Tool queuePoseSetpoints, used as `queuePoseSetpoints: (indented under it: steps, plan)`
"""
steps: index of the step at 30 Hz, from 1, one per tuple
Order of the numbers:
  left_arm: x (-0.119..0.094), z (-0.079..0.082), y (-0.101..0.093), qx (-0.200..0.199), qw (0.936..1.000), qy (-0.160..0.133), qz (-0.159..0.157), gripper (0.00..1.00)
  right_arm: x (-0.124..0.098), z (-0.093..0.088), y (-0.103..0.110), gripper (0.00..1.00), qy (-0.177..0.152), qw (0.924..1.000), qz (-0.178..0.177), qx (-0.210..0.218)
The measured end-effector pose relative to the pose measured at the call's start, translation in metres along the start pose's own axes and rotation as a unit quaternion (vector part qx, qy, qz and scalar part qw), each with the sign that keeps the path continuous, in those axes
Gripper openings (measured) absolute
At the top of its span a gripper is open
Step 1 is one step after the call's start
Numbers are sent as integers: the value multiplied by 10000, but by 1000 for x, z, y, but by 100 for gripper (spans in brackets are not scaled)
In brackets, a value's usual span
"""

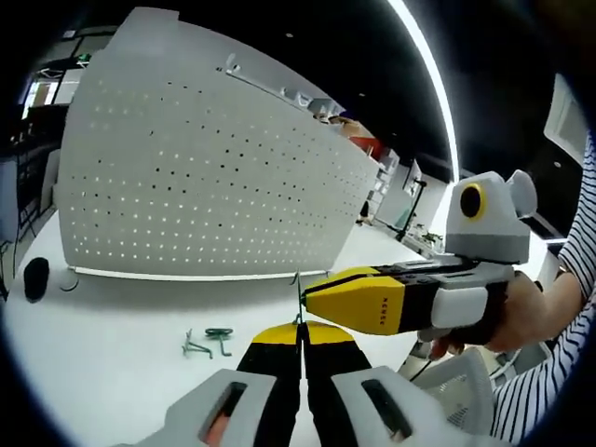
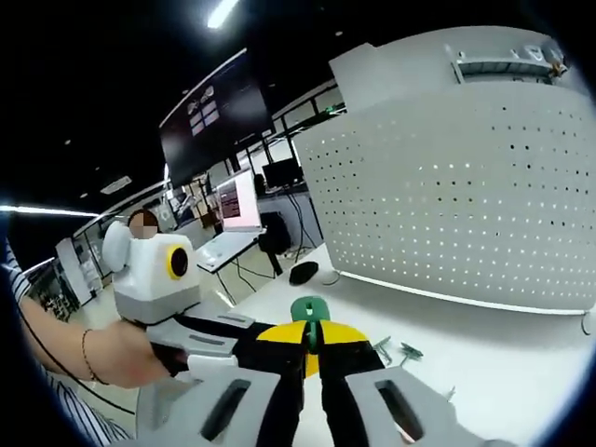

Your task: Insert the hook assembly into the mounting plate slot until the hook locks in place.

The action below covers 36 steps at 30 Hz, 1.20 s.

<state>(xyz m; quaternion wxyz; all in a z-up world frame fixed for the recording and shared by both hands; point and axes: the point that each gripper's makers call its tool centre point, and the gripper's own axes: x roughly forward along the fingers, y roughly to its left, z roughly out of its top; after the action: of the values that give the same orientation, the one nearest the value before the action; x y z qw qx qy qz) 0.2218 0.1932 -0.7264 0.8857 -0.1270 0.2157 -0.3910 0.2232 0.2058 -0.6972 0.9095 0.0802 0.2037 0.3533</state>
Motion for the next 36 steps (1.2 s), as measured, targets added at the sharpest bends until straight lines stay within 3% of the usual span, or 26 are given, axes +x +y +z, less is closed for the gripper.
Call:
queuePoseSetpoints:
  steps: [4, 13, 21, 29, 36]
  plan:
    - [-3, -4, 0, 199, 9997, 98, 37, 1, 0, -4, 2, 0, 106, 9999, 59, 85]
    - [-11, 4, -2, 693, 9975, -89, 140, 3, -4, 5, 10, 0, -135, 9998, 30, -110]
    - [-18, 2, 4, 913, 9951, -181, 335, 31, -5, 13, 10, 0, -323, 9990, -22, -294]
    - [-30, -11, 14, 742, 9950, -288, 604, 61, -4, 25, 10, 0, -597, 9972, -92, -436]
    - [-39, -25, 18, 743, 9938, -304, 773, 76, -2, 37, 6, 0, -850, 9950, -241, -461]
